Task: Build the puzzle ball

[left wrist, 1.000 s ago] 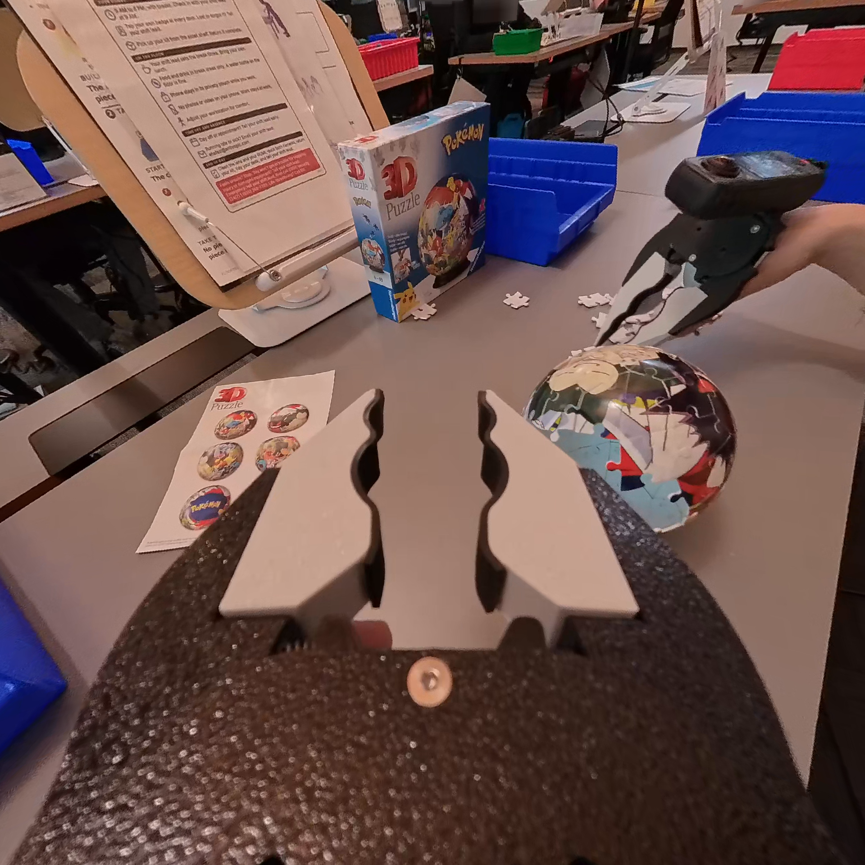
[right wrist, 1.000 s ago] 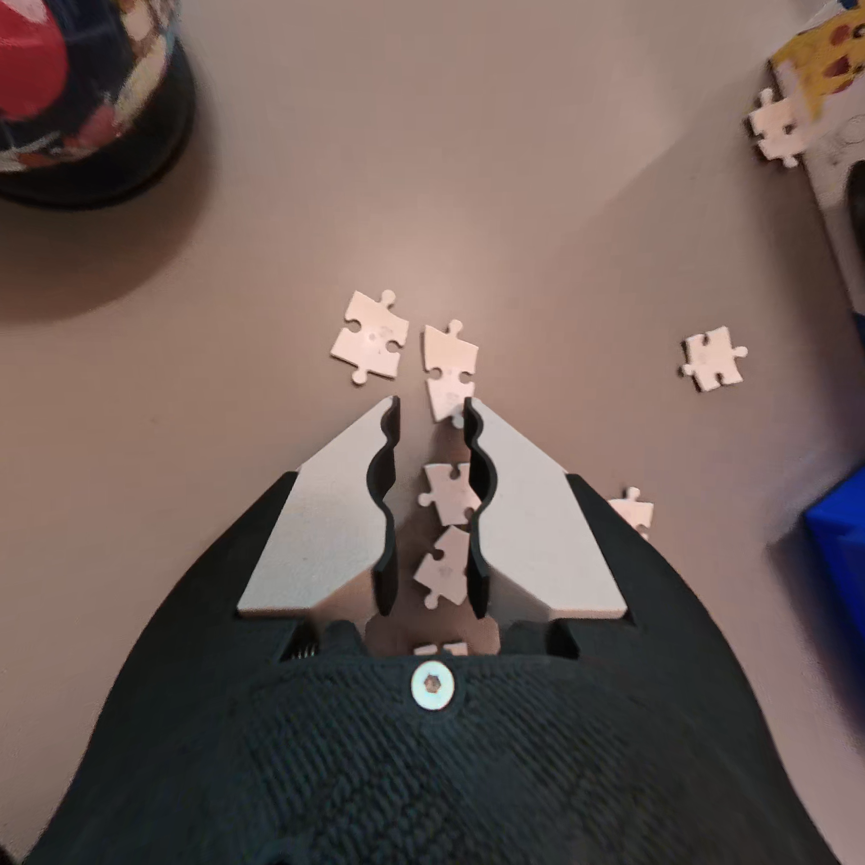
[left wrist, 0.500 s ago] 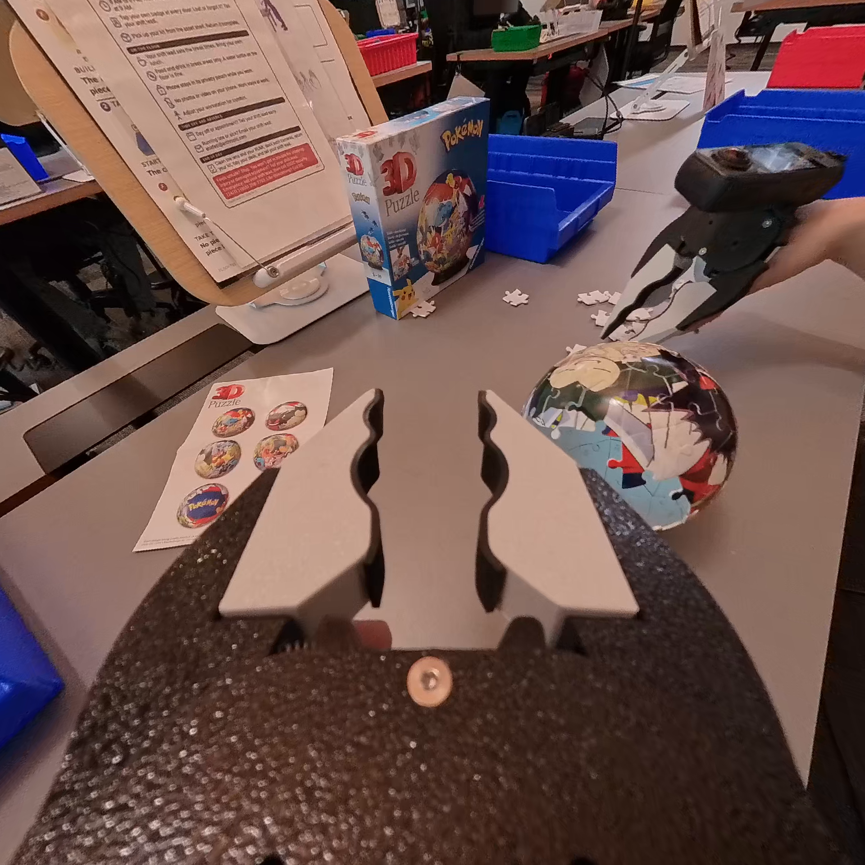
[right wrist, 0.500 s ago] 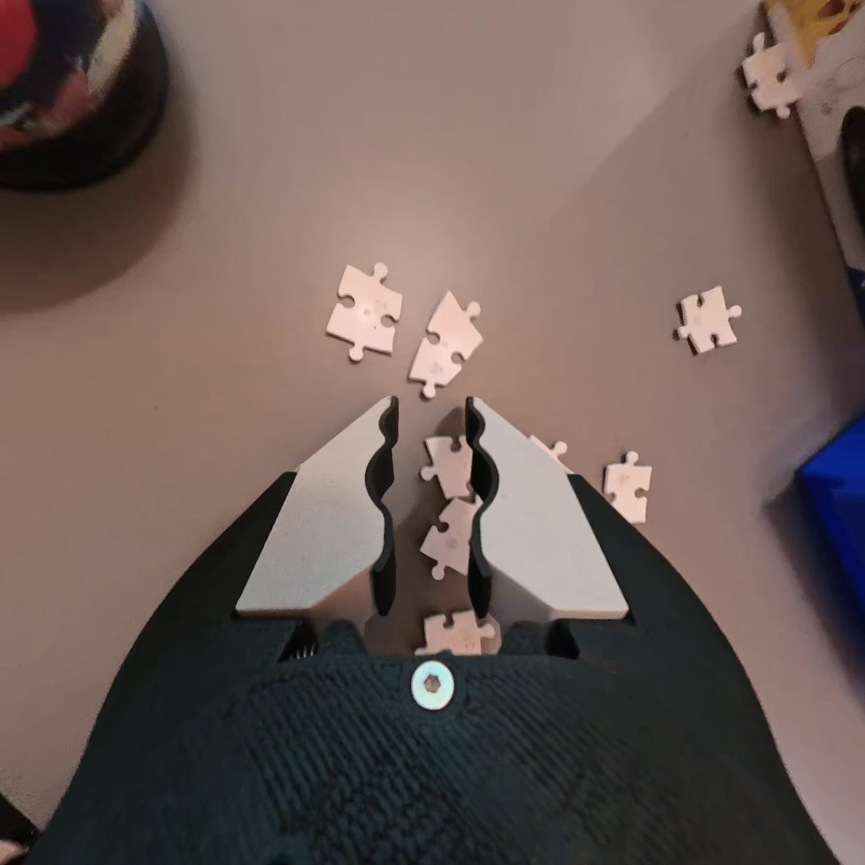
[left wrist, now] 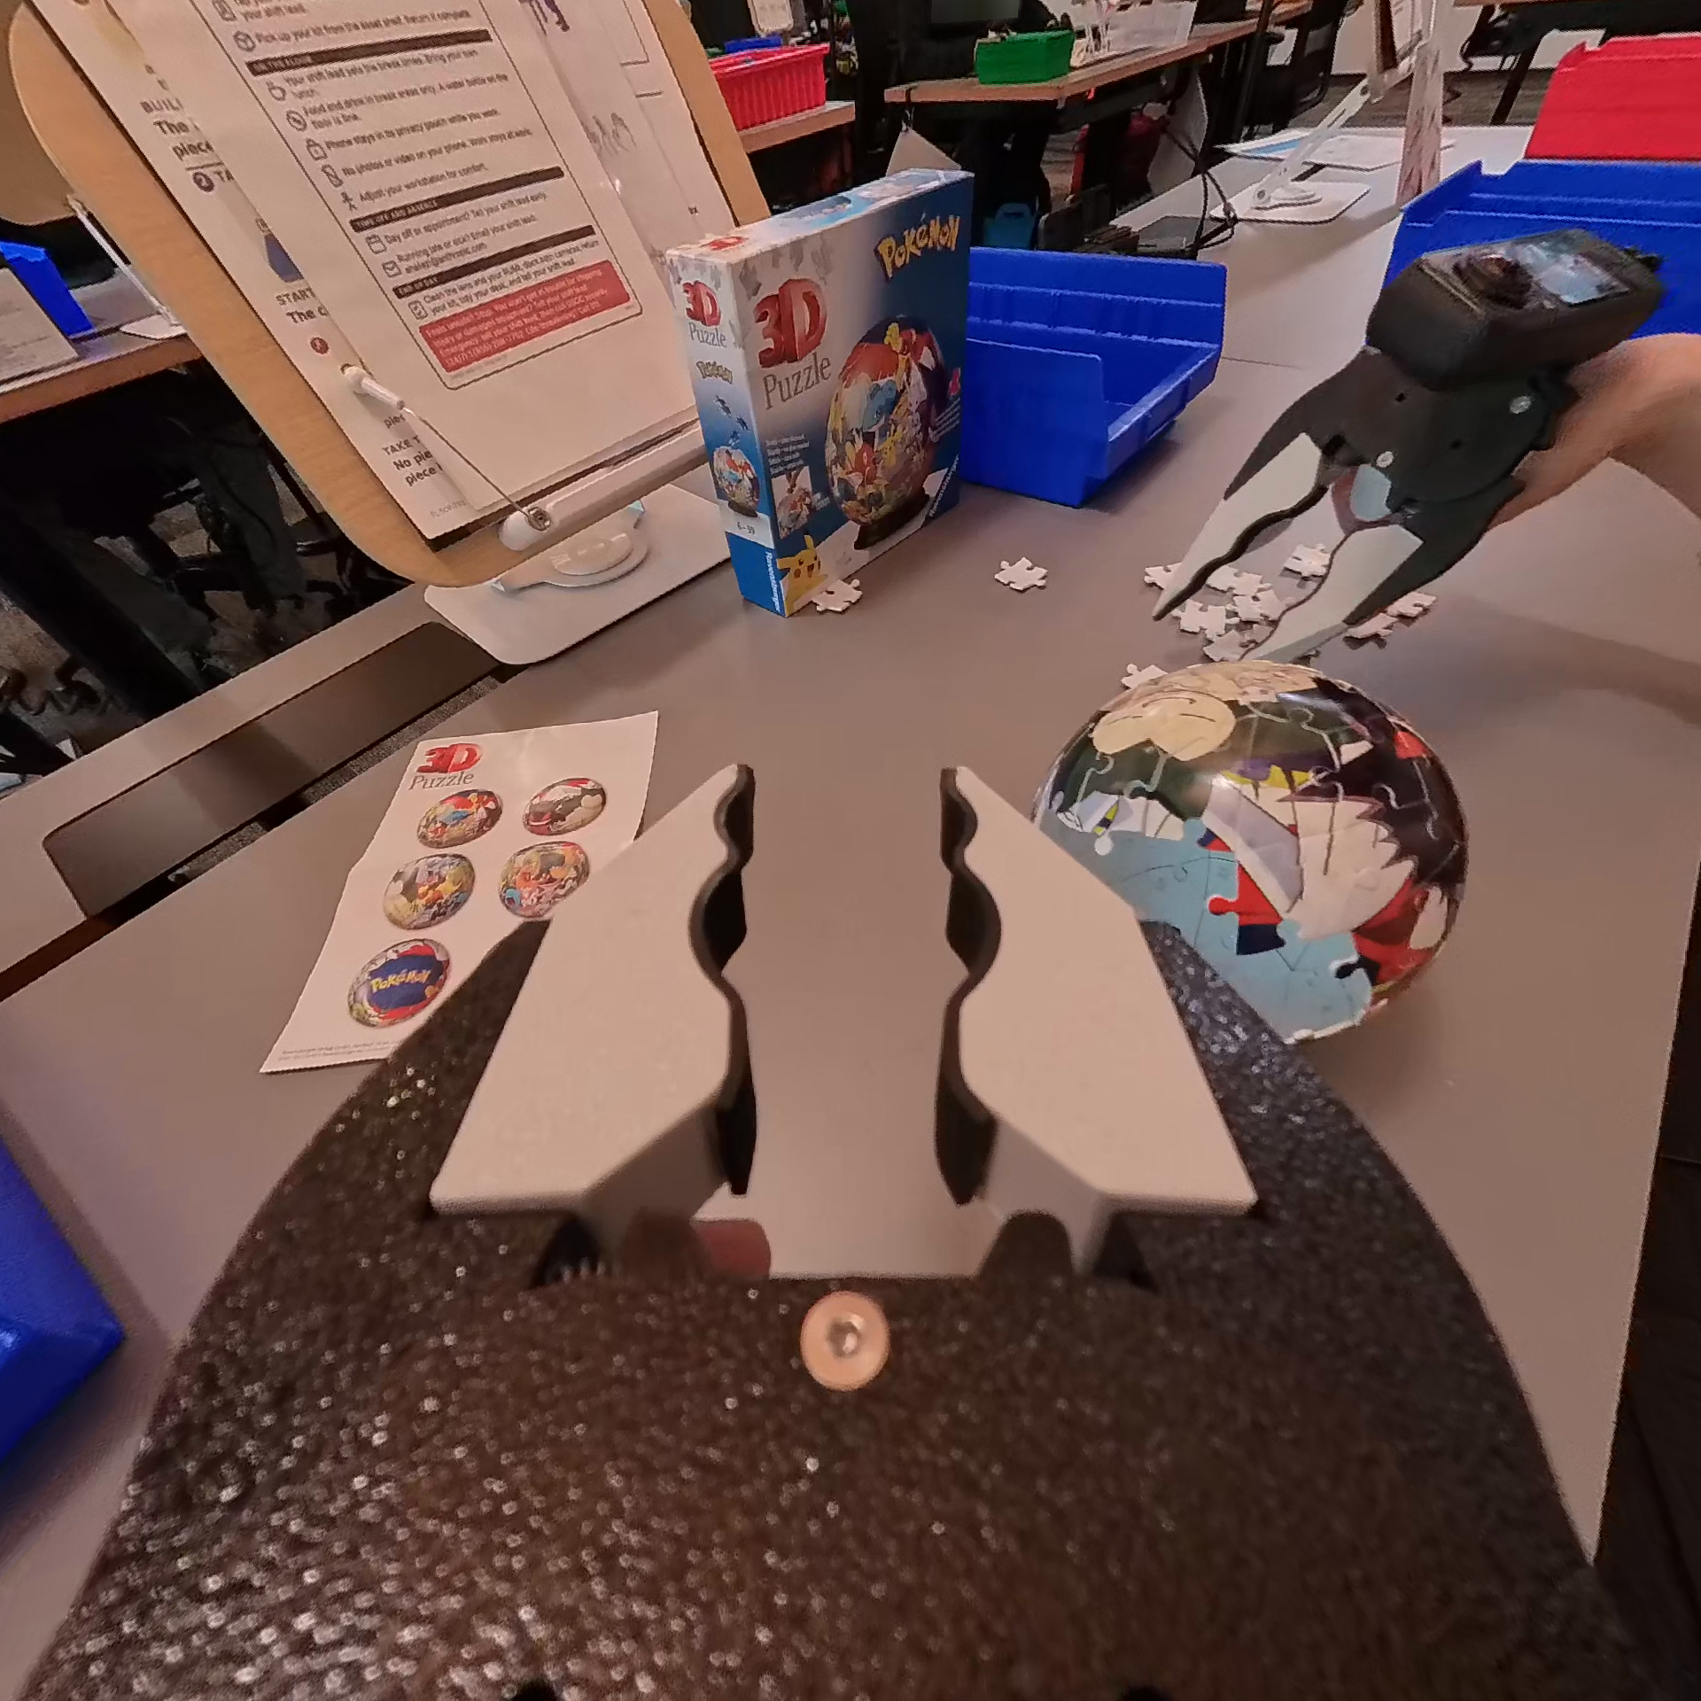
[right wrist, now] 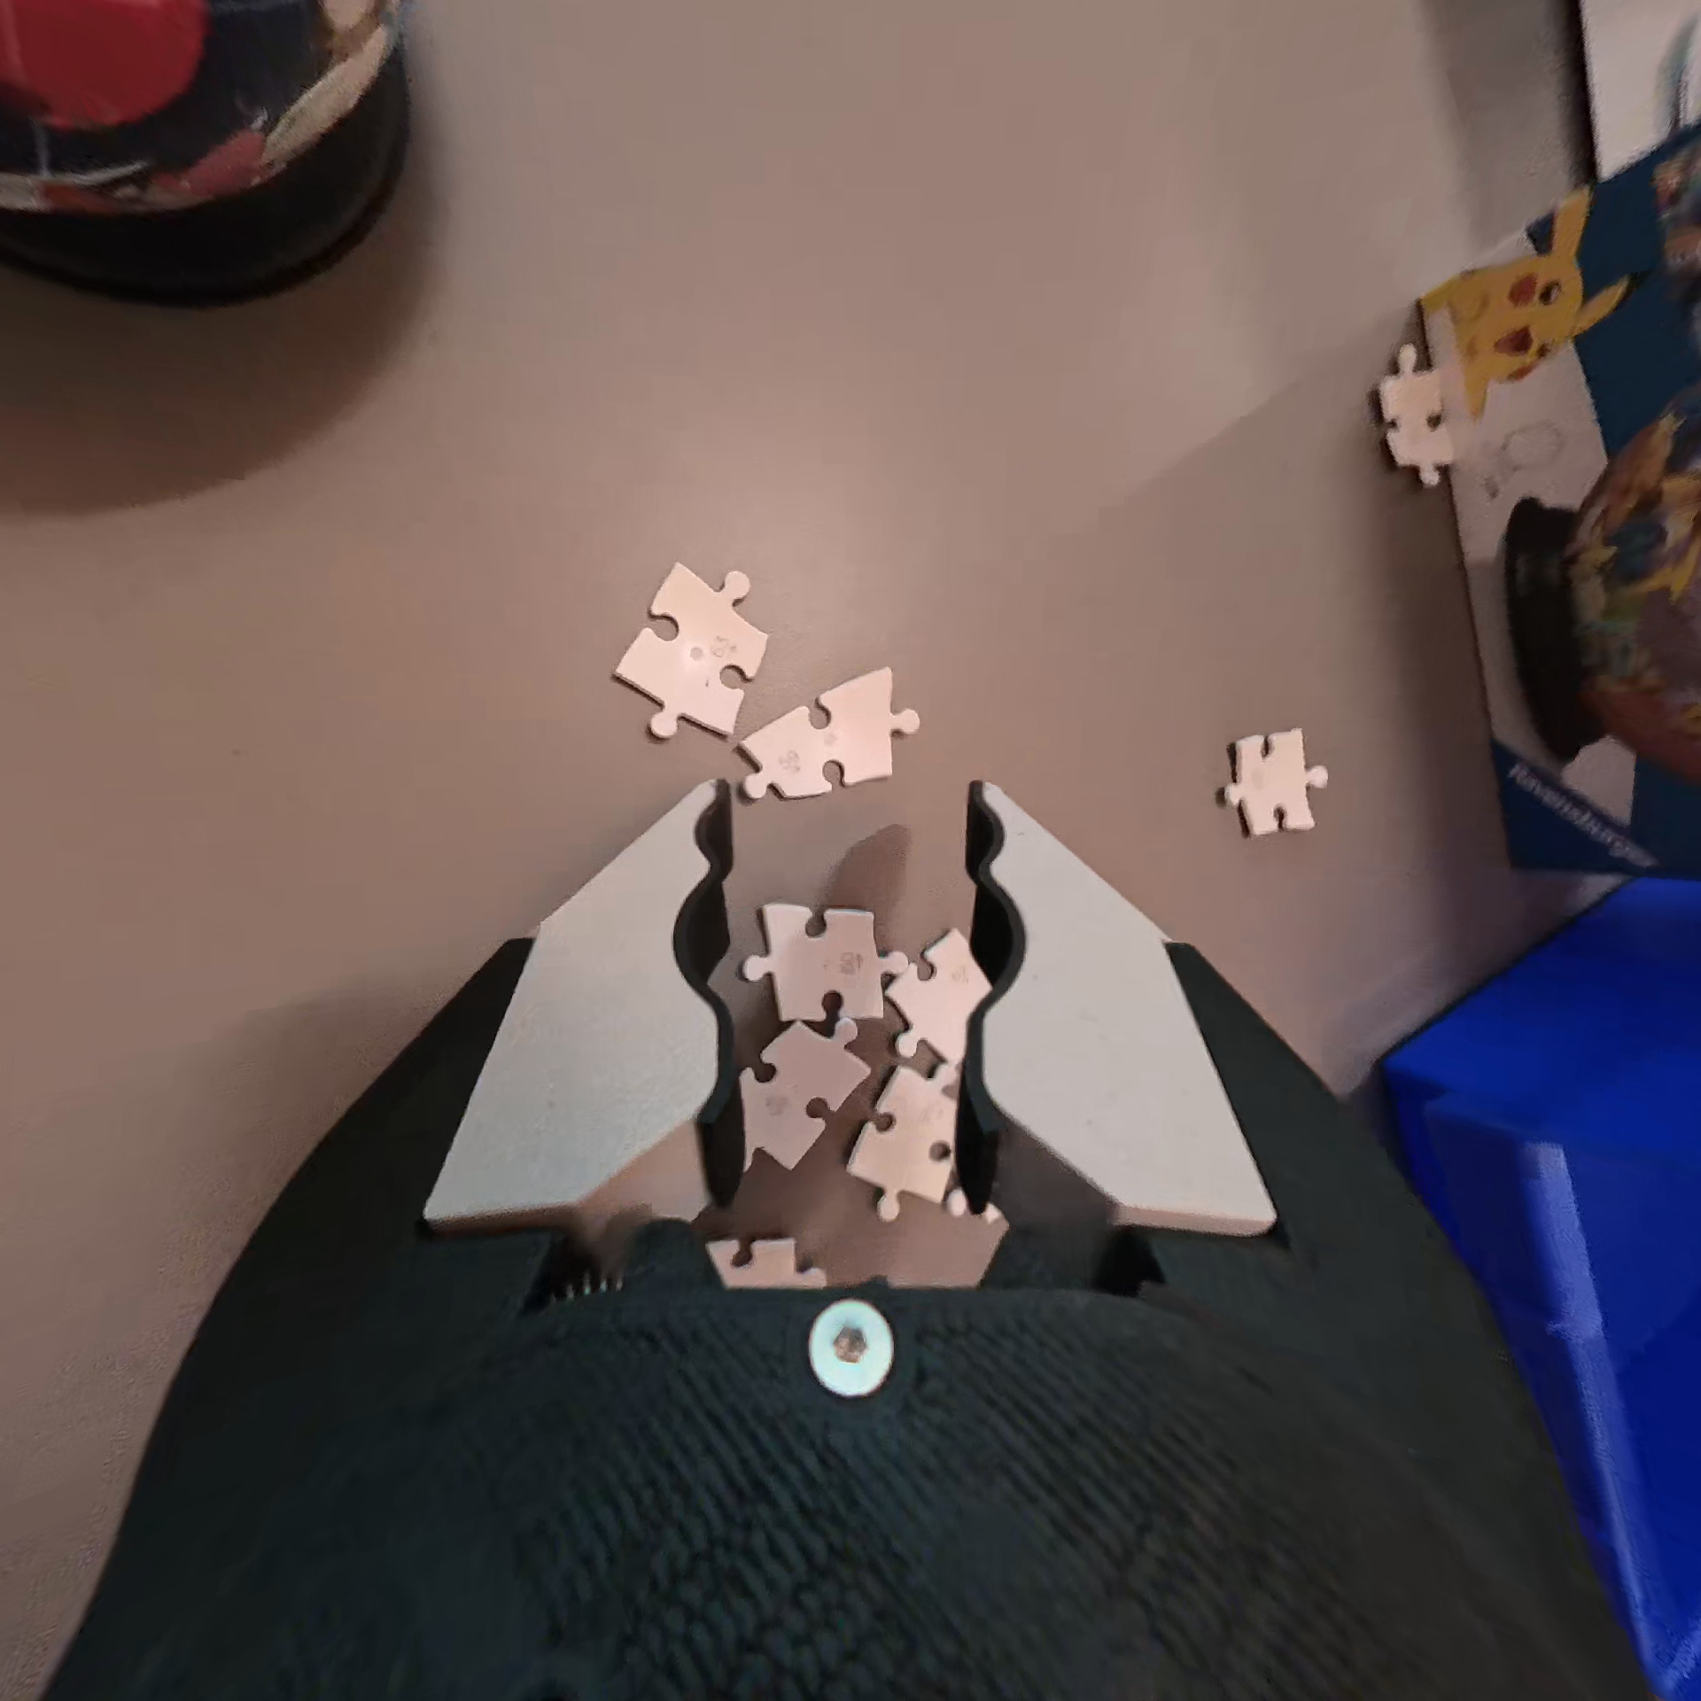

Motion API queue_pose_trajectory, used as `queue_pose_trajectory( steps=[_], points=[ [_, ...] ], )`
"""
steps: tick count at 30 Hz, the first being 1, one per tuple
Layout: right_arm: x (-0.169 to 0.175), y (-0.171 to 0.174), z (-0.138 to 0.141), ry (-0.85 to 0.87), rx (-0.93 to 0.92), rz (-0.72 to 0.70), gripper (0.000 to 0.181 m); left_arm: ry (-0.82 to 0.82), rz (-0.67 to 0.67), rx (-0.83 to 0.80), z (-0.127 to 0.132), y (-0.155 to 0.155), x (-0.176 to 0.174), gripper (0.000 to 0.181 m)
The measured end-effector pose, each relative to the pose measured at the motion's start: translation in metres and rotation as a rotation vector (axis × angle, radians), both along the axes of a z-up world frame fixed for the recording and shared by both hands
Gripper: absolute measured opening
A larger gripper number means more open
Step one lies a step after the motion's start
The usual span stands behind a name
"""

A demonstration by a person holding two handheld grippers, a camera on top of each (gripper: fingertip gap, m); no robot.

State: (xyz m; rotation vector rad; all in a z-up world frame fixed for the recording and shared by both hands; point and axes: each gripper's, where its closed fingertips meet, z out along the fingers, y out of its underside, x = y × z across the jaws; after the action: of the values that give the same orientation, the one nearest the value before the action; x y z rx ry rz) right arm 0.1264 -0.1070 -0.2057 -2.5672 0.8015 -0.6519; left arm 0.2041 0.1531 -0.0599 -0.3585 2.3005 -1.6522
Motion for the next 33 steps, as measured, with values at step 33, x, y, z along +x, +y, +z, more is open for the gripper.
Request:
queue_pose_trajectory(
  steps=[33],
  points=[
    [0.035,-0.002,0.013,-0.125,-0.899,0.938,0.055,0.034,0.018,0.039,-0.016,0.001,0.009,0.038]
  ],
)
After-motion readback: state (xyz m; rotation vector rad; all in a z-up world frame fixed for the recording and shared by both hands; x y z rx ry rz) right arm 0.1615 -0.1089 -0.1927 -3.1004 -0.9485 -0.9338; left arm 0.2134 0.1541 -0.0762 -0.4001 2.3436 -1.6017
